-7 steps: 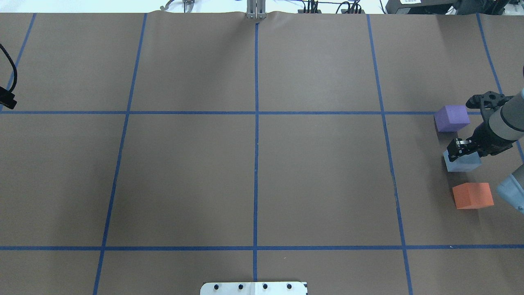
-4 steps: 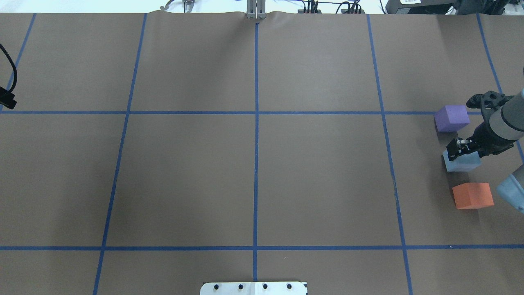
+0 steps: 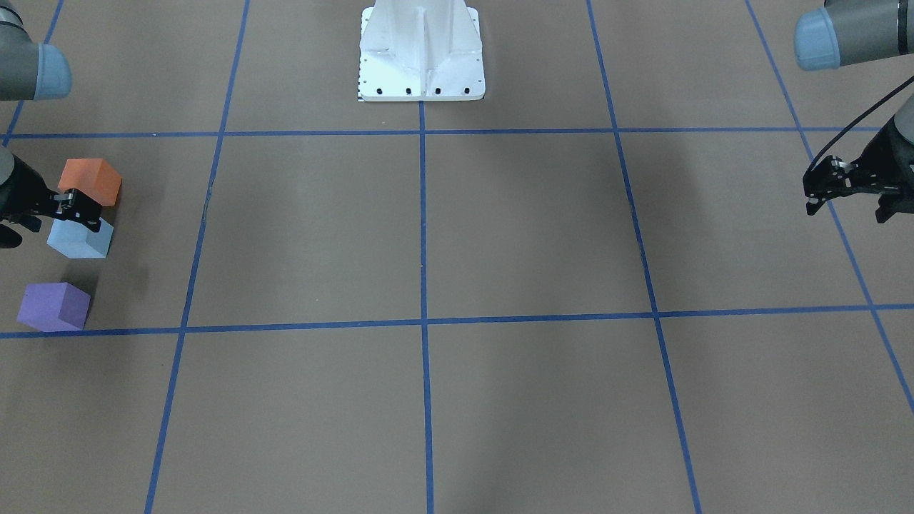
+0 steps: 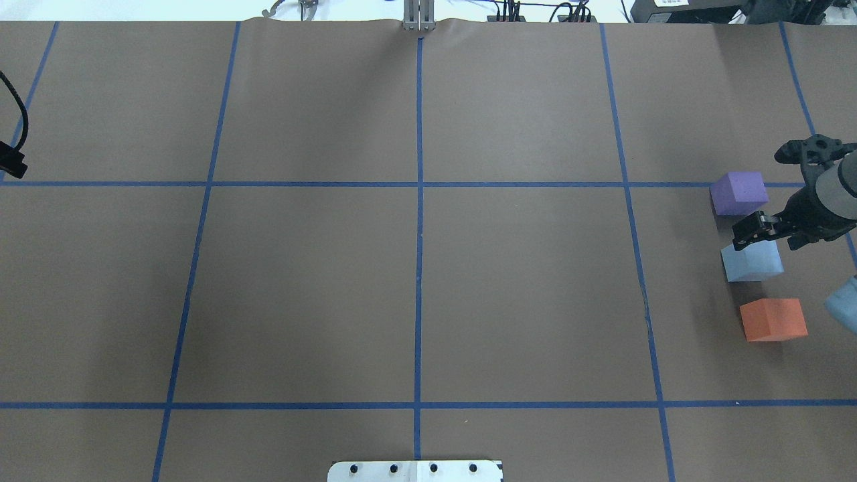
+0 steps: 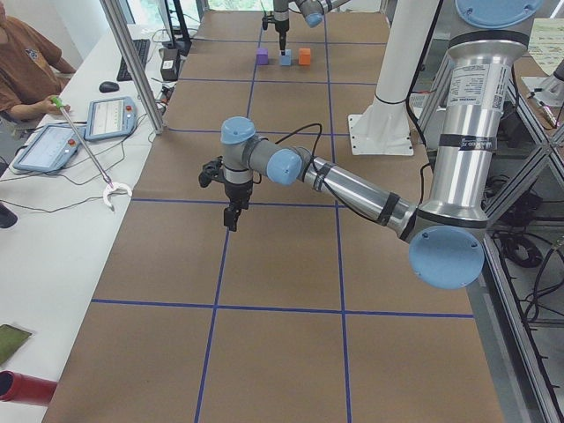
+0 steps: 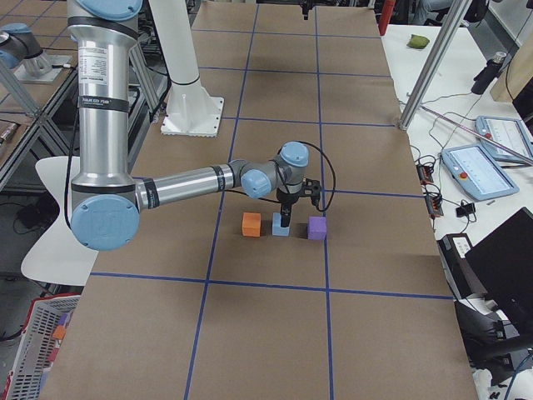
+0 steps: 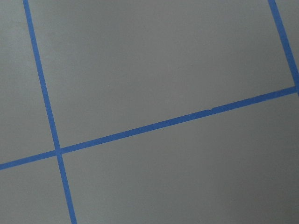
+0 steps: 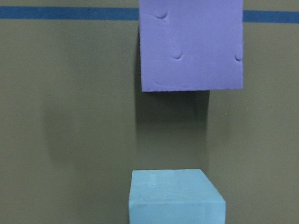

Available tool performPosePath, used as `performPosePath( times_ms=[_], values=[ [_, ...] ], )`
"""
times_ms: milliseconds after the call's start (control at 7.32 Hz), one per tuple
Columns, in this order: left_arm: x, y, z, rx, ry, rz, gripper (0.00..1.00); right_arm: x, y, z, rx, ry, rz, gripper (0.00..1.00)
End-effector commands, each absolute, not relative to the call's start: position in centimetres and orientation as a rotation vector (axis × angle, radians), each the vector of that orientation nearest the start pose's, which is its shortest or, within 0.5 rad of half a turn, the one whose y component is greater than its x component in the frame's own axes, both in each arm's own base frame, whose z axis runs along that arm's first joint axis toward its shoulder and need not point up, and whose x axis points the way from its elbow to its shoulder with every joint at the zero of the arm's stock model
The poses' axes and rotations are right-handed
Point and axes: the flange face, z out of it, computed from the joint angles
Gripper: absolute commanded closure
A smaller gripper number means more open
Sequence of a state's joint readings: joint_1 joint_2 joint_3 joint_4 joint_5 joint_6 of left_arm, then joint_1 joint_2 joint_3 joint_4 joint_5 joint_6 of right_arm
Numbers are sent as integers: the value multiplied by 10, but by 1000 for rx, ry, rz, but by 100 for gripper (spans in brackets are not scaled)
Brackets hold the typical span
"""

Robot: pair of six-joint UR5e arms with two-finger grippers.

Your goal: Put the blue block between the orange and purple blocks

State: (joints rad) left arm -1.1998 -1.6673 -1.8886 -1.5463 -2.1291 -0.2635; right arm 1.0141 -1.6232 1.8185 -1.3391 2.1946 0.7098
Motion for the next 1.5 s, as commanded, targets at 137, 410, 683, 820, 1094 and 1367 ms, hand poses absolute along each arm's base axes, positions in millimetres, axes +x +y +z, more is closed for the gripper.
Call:
performPosePath(
  times_ms=[137, 410, 683, 820, 1094, 1367],
  values=[
    [90, -523, 471, 215, 629, 216, 0, -95, -455, 497, 40, -690, -60, 0],
    [21, -535, 506, 247, 586, 299, 0, -7, -461, 532, 83, -667, -223, 0],
    [-65, -529, 594, 204, 554, 339, 0, 50, -441, 594, 76, -835, -216, 0],
    [-88, -519, 631, 164, 592, 303, 0, 72, -429, 603, 82, -835, -168, 0],
    [-84, -498, 665, 222, 657, 314, 0, 77, -424, 607, 78, -832, -156, 0],
    [-82, -505, 664, 232, 659, 231, 0, 78, -424, 627, 37, -826, -132, 0]
  ],
)
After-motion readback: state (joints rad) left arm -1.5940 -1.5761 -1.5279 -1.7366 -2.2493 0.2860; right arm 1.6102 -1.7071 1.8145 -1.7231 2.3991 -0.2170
